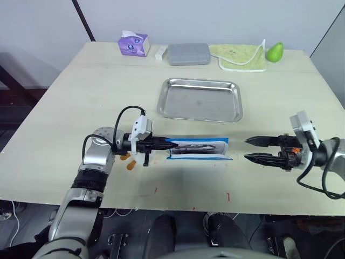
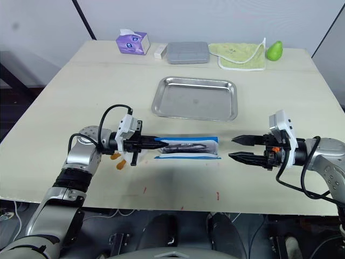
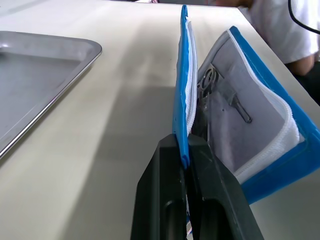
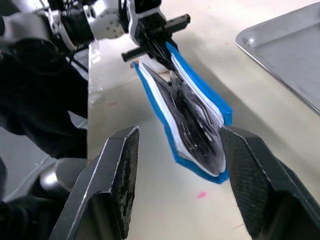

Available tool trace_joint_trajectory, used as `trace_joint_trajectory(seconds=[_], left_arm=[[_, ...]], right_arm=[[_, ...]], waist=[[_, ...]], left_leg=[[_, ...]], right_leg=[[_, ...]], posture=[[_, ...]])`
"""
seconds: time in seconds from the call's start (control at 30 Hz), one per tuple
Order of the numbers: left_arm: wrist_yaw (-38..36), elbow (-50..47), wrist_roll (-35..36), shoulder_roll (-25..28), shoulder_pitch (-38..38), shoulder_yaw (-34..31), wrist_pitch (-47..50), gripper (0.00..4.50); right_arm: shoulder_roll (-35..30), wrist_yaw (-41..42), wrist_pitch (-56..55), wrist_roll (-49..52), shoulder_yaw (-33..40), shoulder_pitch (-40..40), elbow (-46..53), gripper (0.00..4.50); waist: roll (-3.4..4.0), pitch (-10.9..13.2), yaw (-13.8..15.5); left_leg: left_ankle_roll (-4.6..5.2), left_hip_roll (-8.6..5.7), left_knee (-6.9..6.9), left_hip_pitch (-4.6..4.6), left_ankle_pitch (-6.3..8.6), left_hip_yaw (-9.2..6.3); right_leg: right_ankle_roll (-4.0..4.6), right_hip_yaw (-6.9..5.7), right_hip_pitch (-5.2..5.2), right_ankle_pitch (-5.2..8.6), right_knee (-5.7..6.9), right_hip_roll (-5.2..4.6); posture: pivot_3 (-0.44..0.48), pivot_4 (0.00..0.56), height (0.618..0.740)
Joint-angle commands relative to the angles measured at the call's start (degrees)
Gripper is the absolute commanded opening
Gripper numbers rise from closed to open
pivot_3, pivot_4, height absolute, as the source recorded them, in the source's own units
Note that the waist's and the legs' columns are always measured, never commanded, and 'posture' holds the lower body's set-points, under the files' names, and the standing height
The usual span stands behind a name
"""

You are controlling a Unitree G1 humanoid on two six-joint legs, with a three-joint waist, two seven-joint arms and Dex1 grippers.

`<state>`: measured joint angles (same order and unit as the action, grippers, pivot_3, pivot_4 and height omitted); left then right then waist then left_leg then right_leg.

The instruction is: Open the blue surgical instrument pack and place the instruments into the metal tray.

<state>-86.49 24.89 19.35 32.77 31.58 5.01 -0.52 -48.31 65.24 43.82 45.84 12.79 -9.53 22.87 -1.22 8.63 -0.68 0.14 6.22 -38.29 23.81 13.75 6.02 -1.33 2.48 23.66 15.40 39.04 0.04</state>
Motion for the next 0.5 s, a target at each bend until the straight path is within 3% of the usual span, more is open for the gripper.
trace_joint_trajectory(seconds=[0.03,0.1,0.5], left_arm=[[-0.7,-0.5,0.2,0.2,0.4,0.0,0.8,0.00],[-0.9,-1.1,0.2,0.2,0.3,0.2,1.2,0.00],[-1.6,-0.4,-0.3,0.6,0.7,0.0,1.0,0.00]], right_arm=[[-1.4,-2.8,1.3,0.9,2.2,1.0,2.5,0.94],[-1.0,-5.5,1.6,-0.8,0.3,0.3,2.6,0.04],[2.4,-6.9,-2.9,-9.9,-14.4,-5.6,-1.2,0.04]], waist=[[0.00,0.0,0.0],[0.00,0.0,-0.1],[0.00,0.0,0.0]], left_leg=[[0.00,0.00,0.00,0.01,0.00,0.00],[0.00,0.00,0.00,0.01,0.00,0.01],[0.00,0.00,0.00,0.03,0.00,0.00]], right_leg=[[0.00,0.00,0.00,0.00,-0.02,0.00],[0.00,0.01,0.00,0.00,-0.03,0.00],[0.00,-0.01,0.01,0.00,-0.06,0.00]], posture=[[0.000,0.150,0.740],[0.000,0.150,0.740],[0.000,0.150,0.740]])
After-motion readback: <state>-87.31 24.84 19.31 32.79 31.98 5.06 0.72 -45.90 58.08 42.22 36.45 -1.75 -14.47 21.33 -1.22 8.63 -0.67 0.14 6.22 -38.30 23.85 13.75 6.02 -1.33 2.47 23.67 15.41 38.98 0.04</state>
